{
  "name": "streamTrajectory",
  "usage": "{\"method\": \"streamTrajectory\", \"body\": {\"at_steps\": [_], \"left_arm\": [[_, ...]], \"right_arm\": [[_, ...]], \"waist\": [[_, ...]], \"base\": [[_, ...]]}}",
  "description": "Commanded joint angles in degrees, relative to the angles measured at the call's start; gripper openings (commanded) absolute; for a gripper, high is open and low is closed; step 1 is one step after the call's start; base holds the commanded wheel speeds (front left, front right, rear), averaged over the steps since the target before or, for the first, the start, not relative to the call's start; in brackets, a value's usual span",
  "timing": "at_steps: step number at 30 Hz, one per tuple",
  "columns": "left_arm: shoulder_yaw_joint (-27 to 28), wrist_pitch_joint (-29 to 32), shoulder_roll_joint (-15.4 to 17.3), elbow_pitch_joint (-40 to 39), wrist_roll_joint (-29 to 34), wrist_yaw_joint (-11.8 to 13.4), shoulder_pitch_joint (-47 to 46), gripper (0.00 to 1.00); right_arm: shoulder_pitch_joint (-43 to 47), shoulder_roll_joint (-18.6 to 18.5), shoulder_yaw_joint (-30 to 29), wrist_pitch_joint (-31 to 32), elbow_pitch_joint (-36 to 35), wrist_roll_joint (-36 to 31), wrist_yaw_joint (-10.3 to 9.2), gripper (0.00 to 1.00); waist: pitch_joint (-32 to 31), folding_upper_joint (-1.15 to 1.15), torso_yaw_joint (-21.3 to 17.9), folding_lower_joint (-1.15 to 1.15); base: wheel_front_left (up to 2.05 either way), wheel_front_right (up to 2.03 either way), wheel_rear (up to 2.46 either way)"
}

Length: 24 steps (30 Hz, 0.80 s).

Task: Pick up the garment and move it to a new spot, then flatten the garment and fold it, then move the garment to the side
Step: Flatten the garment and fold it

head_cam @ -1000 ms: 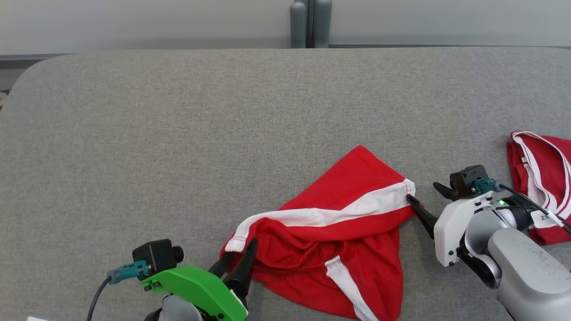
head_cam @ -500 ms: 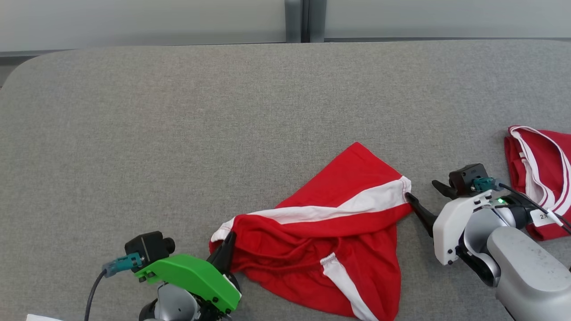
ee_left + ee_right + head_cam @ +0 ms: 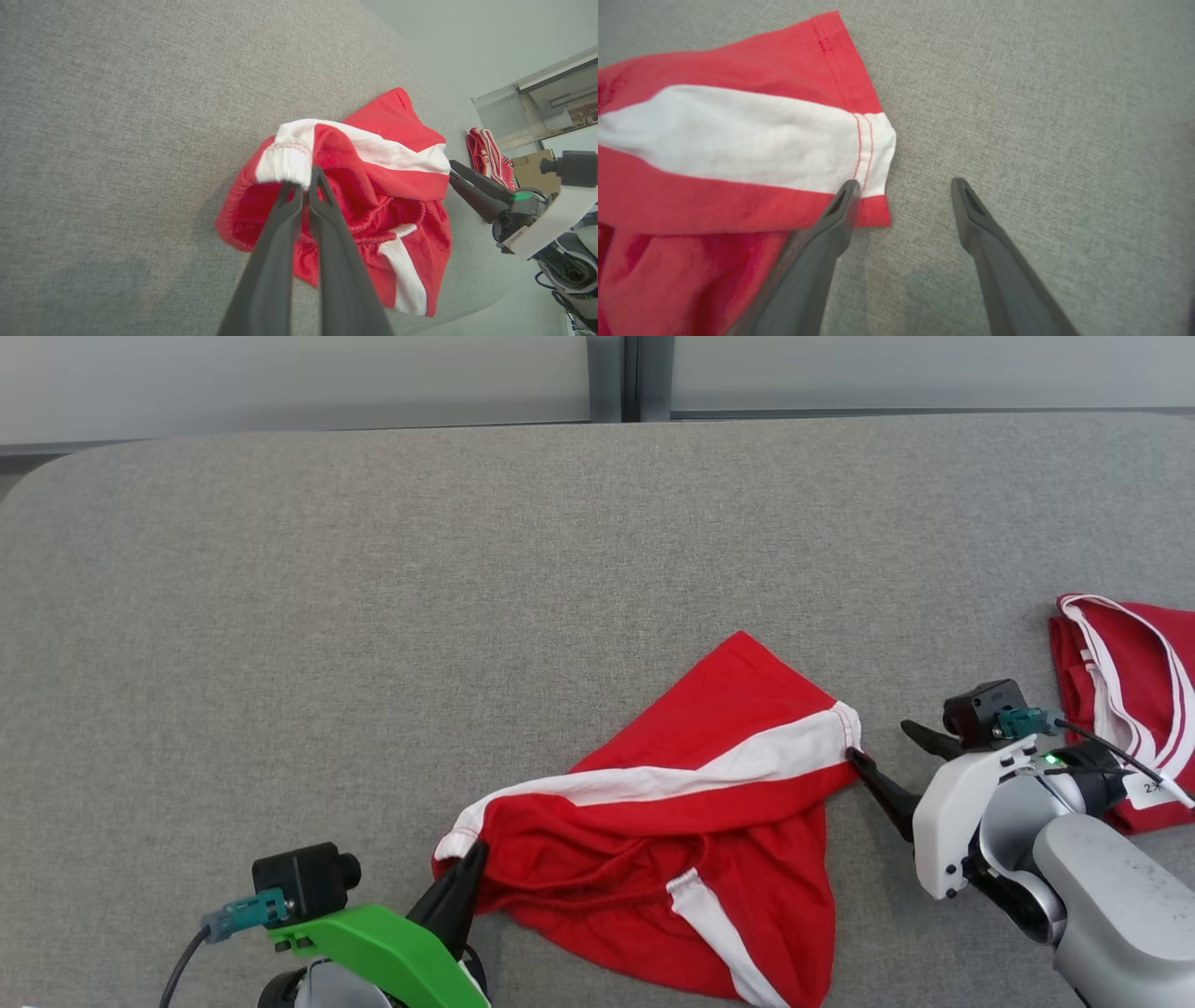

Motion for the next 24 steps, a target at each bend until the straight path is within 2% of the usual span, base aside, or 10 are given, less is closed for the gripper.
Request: {"method": "streamTrajectory", "body": {"at_steps": [1, 6, 10, 14, 19, 22, 24], "left_arm": [[0.2, 0.2, 0.5, -0.6, 0.6, -0.3, 0.6, 0.0], [0.7, -0.2, 0.9, -1.3, 0.1, -0.1, 1.0, 0.0], [0.4, -0.4, 0.2, -1.1, -0.3, -0.2, 0.6, 0.0], [0.0, -0.6, 0.0, -0.5, -0.1, -0.7, -0.1, 0.0], [-0.3, -0.7, -0.1, 0.2, 0.1, -0.9, -0.8, 0.0], [-0.3, -0.9, -0.1, 0.6, 0.0, -0.9, -0.9, 0.0], [-0.3, -1.0, -0.1, 0.7, -0.1, -1.0, -0.8, 0.0]], "right_arm": [[0.6, -0.7, -0.1, 0.6, -1.2, 0.6, -0.09, 1.0], [1.3, -1.8, -1.0, 2.8, -6.4, 1.6, -0.09, 1.0], [2.1, -1.2, -1.9, 4.9, -9.0, 2.6, -0.09, 1.0], [1.9, 0.6, -2.2, 6.4, -6.7, 1.9, -0.08, 1.0], [0.6, 2.4, -2.3, 5.1, -3.3, 1.4, -0.08, 1.0], [0.5, 2.7, -2.0, 4.5, -2.2, 1.5, -0.09, 0.89], [0.3, 2.9, -1.7, 4.1, -1.5, 1.7, -0.09, 0.73]], "waist": [[0.1, 0.0, 0.0, 0.0], [0.1, 0.0, 0.2, 0.0], [0.1, 0.0, 0.2, 0.0], [0.3, 0.0, 0.3, 0.0], [0.4, 0.0, 1.1, 0.0], [0.3, 0.0, 1.5, 0.0], [0.2, 0.0, 1.6, 0.0]], "base": [[0.0, 0.0, 0.0], [0.0, 0.0, 0.0], [0.0, 0.0, 0.0], [0.0, 0.0, 0.0], [0.0, 0.0, 0.0], [0.0, 0.0, 0.0], [0.0, 0.0, 0.0]]}}
